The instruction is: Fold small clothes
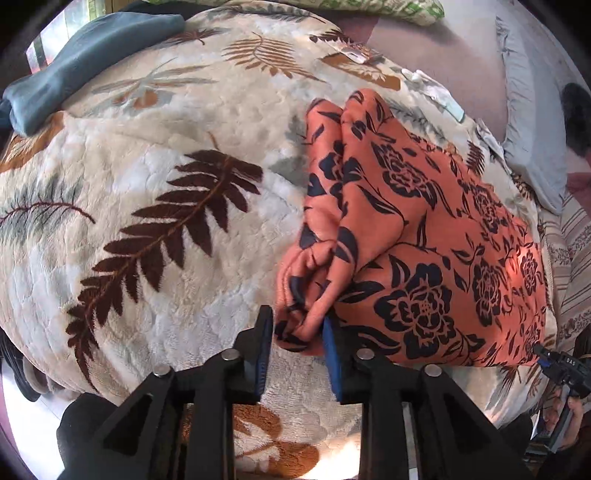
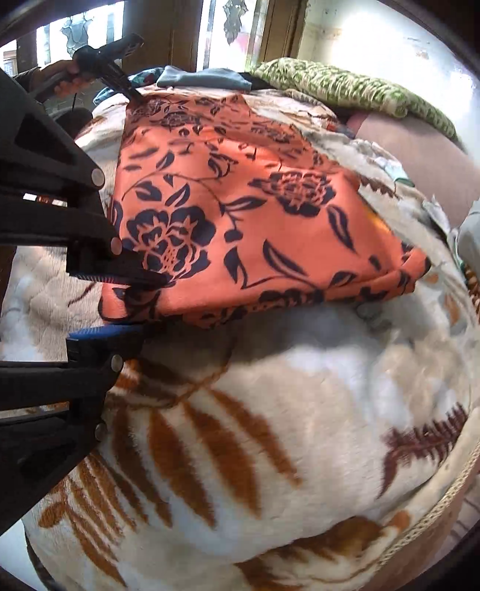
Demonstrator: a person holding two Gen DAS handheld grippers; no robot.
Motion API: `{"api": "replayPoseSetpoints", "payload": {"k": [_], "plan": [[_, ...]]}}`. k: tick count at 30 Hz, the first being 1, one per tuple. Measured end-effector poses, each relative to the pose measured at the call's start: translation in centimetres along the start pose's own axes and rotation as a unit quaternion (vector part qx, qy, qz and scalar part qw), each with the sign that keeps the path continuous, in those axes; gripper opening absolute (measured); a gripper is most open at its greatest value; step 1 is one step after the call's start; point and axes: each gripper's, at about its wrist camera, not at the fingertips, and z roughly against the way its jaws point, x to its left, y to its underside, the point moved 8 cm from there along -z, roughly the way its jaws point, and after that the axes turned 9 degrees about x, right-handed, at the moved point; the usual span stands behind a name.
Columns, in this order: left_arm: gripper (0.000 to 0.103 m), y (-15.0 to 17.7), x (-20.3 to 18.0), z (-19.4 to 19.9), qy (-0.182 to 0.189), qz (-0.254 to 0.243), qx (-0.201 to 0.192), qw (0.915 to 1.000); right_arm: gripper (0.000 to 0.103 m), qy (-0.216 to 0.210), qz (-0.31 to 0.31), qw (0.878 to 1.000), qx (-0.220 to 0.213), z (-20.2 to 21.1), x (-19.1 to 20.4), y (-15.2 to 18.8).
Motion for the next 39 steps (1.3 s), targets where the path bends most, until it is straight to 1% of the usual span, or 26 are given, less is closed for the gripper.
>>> {"api": "replayPoseSetpoints", "payload": {"k": [2,3,4,6,7,10,11,12,14,16,18,20,21,22,23,24,26,27,29,30,32,34,35,36,37,39], "plan": [[0.045,-1.3,-0.2,2.5,-0.001,-0.005,-0.04,0.9992,0.041,0.008,0.007,0.999,-0.03,1.8,0.6,-0.1],[0.046,-2.0,-0.7,3.9,-0.011,-0.019,-0.066,0.9976,0.064,0.024,0.018,0.998,-0.052,3.1,1.2,-0.5],[0.048,-2.8,-1.4,5.3,-0.018,-0.036,-0.093,0.9948,0.074,0.044,0.03,0.995,-0.08,4.5,1.8,-0.9],[0.05,-4.0,-3.6,7.3,-0.007,-0.067,-0.132,0.989,0.074,0.059,0.059,0.988,-0.13,7.2,3.7,-2.0],[0.051,-4.3,-4.9,7.6,0.008,-0.086,-0.137,0.9869,0.074,0.047,0.068,0.986,-0.144,7.9,4.9,-2.8],[0.051,-4.8,-9.3,6.6,0.027,-0.149,-0.135,0.9793,0.074,-0.037,0.084,0.986,-0.138,7.5,8.4,-5.4],[0.051,-4.7,-10.5,5.7,0.027,-0.168,-0.13,0.9769,0.074,-0.048,0.088,0.986,-0.133,6.7,9.4,-6.5],[0.051,-4.6,-11.3,4.6,0.021,-0.18,-0.121,0.9759,0.074,-0.04,0.088,0.986,-0.135,6.0,9.7,-7.8],[0.051,-4.6,-11.6,1.8,-0.017,-0.189,-0.107,0.9759,0.074,0.001,0.078,0.987,-0.142,4.7,9.4,-10.3],[0.051,-4.6,-10.7,-1.4,-0.044,-0.179,-0.073,0.9802,0.074,0.07,0.063,0.983,-0.155,4.2,7.9,-13.0],[0.051,-4.6,-9.6,-3.5,-0.049,-0.163,-0.053,0.9839,0.074,0.102,0.055,0.982,-0.146,3.2,6.5,-15.0],[0.051,-4.4,-9.5,-3.6,-0.044,-0.166,-0.066,0.9829,0.074,0.111,0.066,0.983,-0.13,2.1,5.7,-16.2],[0.051,-4.3,-9.6,-3.6,-0.047,-0.172,-0.069,0.9815,0.071,0.117,0.081,0.983,-0.115,1.2,5.8,-16.6],[0.052,-4.3,-9.6,-3.6,-0.049,-0.176,-0.072,0.9805,0.041,0.117,0.097,0.983,-0.102,0.5,6.0,-16.5],[0.052,-4.3,-9.6,-3.7,-0.046,-0.177,-0.074,0.9804,0.016,0.117,0.11,0.982,-0.094,0.0,6.4,-16.4],[0.052,-4.2,-9.4,-3.5,-0.041,-0.176,-0.075,0.9806,0.007,0.133,0.124,0.978,-0.097,0.0,6.9,-16.4],[0.052,-4.2,-9.2,-3.6,-0.033,-0.172,-0.082,0.9812,0.007,0.166,0.16,0.962,-0.147,1.7,8.3,-16.1],[0.052,-4.2,-9.1,-3.6,-0.033,-0.171,-0.086,0.981,0.006,0.18,0.152,0.957,-0.167,2.2,7.8,-16.5],[0.052,-4.1,-9.4,-3.4,-0.043,-0.176,-0.089,0.9795,0.007,0.171,0.076,0.975,-0.122,0.1,3.8,-17.9],[0.052,-4.0,-9.4,-3.2,-0.044,-0.177,-0.087,0.9794,0.015,0.165,0.052,0.979,-0.104,-0.8,2.4,-18.0],[0.052,-4.0,-9.2,-2.1,-0.026,-0.17,-0.086,0.9814,0.023,0.16,0.061,0.976,-0.132,0.2,2.9,-17.5],[0.052,-4.7,-8.5,0.1,-0.002,-0.154,-0.109,0.982,0.039,0.158,0.064,0.974,-0.148,1.9,3.8,-16.5],[0.052,-5.3,-7.8,1.3,0.007,-0.142,-0.125,0.982,0.043,0.156,0.065,0.971,-0.17,3.3,4.5,-15.9],[0.054,-6.1,-7.1,2.2,0.017,-0.129,-0.135,0.9822,0.059,0.146,0.067,0.968,-0.194,4.8,5.4,-15.1],[0.056,-6.9,-6.4,2.7,0.027,-0.118,-0.137,0.9831,0.067,0.13,0.074,0.966,-0.212,5.9,6.6,-14.2],[0.056,-8.8,-5.6,2.7,0.049,-0.104,-0.122,0.9859,0.068,0.073,0.107,0.967,-0.219,6.8,9.7,-12.1]]}}
